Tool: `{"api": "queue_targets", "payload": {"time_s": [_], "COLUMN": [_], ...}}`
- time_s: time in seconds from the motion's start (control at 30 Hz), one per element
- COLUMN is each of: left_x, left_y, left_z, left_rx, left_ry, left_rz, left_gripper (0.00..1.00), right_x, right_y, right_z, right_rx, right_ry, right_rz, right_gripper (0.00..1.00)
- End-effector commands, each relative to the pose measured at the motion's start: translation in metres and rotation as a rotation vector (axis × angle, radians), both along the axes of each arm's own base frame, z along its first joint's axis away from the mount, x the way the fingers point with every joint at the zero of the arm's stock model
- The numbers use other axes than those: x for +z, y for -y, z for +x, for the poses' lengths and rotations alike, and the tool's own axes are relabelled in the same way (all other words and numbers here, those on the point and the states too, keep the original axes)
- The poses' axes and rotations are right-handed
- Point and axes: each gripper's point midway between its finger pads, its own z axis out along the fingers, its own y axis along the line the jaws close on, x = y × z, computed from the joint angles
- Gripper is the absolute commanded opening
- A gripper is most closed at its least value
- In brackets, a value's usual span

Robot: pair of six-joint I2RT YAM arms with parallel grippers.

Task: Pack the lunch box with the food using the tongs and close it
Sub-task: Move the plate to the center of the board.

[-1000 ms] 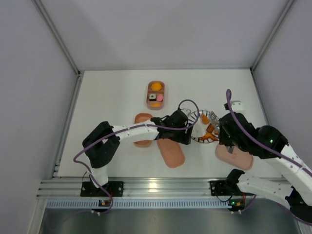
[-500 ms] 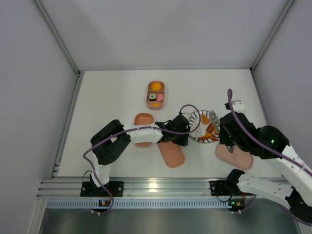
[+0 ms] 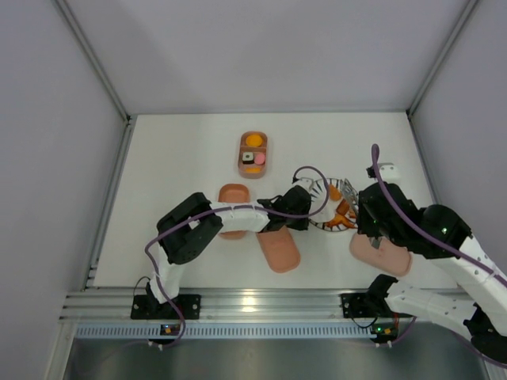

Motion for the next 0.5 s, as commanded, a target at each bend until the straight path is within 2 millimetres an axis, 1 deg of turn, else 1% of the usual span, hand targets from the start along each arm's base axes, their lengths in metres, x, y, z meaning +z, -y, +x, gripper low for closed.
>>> {"api": "queue_targets", "payload": {"time_s": [0.0, 0.03, 0.2, 0.43, 0.47], "left_x": [-0.004, -0.003, -0.009, -0.003, 0.001], "left_y": [0.005, 0.006, 0.005, 0.008, 0.010], "left_z": [0.013, 0.014, 0.017, 0.032, 0.036], "left_rx": [0.049, 0.052, 0.076, 0.126, 0.136], "left_ry": [0.027, 0.030, 0.035, 0.067, 0.070], "left_rz": [0.006, 0.002, 0.009, -0.004, -0.016], "left_gripper": [0.08, 0.07, 0.07, 0.08, 0.09], "right_x": [-0.002, -0.003, -0.004, -0.004, -0.004], "right_y": [0.033, 0.033, 0.033, 0.032, 0.032], "right_z": [-0.023, -0.023, -0.023, -0.022, -0.022], "right_rx": [-0.022, -0.022, -0.025, -0.027, -0.028], "right_ry": [-0.072, -0.074, -0.075, -0.079, -0.078], "right_rz": [-0.104, -0.106, -0.108, -0.108, -0.106], "right_gripper": [0.31, 0.31, 0.31, 0.31, 0.31]}}
